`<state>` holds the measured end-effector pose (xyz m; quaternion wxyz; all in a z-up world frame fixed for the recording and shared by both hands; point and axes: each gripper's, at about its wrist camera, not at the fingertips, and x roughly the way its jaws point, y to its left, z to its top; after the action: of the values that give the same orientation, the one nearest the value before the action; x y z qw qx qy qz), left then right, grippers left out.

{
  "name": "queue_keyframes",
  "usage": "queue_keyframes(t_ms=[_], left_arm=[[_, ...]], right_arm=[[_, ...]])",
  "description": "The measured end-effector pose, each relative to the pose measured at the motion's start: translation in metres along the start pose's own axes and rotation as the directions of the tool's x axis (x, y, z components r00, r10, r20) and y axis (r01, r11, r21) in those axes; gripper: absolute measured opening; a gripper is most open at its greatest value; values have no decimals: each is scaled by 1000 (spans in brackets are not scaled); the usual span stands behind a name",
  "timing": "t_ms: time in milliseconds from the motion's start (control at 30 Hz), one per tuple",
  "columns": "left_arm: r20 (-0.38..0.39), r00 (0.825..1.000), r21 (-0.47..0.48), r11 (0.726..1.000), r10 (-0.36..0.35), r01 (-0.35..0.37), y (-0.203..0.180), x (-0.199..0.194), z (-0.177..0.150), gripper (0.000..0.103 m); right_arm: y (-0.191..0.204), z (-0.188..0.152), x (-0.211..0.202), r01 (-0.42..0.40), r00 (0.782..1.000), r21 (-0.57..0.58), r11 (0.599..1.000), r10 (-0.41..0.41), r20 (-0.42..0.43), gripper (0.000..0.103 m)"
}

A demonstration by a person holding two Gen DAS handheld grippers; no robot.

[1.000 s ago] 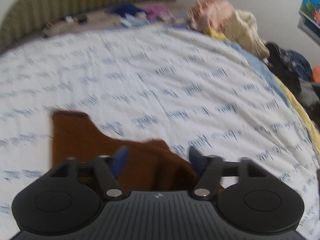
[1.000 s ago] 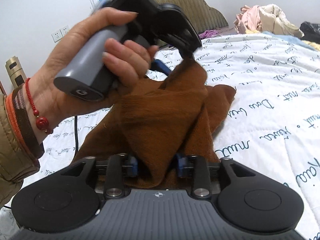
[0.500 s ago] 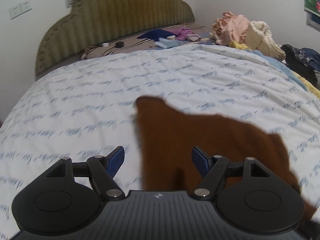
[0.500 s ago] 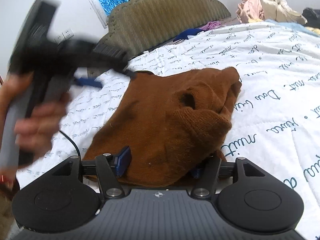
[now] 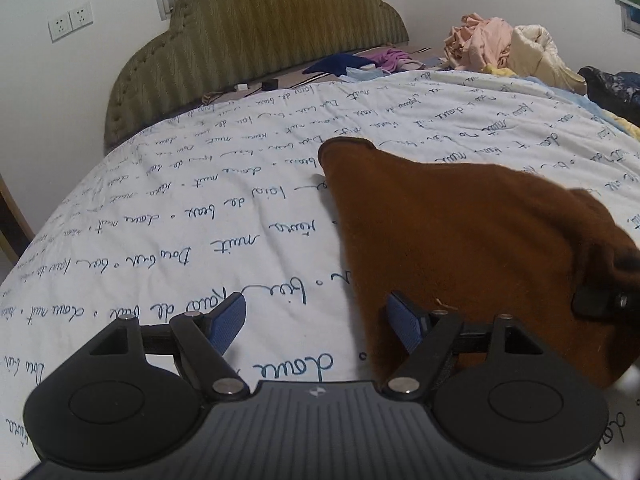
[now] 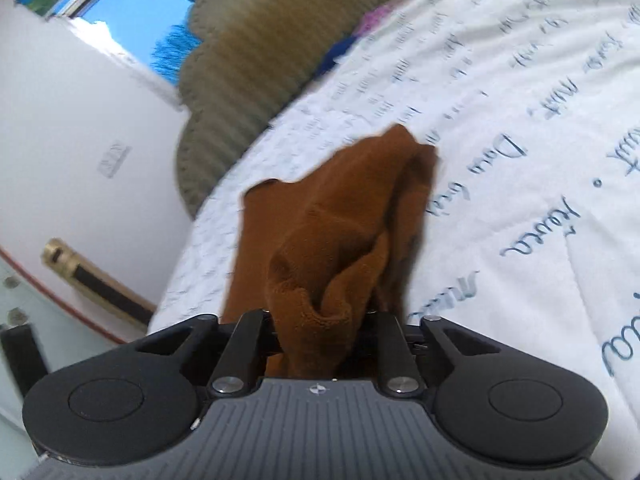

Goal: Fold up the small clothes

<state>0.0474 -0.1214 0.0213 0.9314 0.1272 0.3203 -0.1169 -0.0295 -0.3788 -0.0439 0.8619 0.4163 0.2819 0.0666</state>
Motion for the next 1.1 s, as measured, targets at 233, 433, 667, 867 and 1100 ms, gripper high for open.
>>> queue_keyframes(t_ms=[233,433,667,867,1100], left_arm=[[-11,998,-41,998,-55,55,1,20,24,78],[17,1000,-22,1000,-8,8,-11,37,39,78],[10,998,5,998,56,-56,-16,59,39,78],[-24,998,-18,998,55,-55,-10,63,39,78],[-36,996,-74,994,-77,75,3,30,22,78]], right_arm=[[1,35,6,-136,988,-57,989,131,-80,53],[-5,83,48,-178,968,-89,980,158,-195,60],[-16,116,86,-155,963,-115,981,124,-240,14],[9,122,91,-119,984,-272,955,75,-164,21],[16,98,38,63,996,-336,940,-82,-40,52]])
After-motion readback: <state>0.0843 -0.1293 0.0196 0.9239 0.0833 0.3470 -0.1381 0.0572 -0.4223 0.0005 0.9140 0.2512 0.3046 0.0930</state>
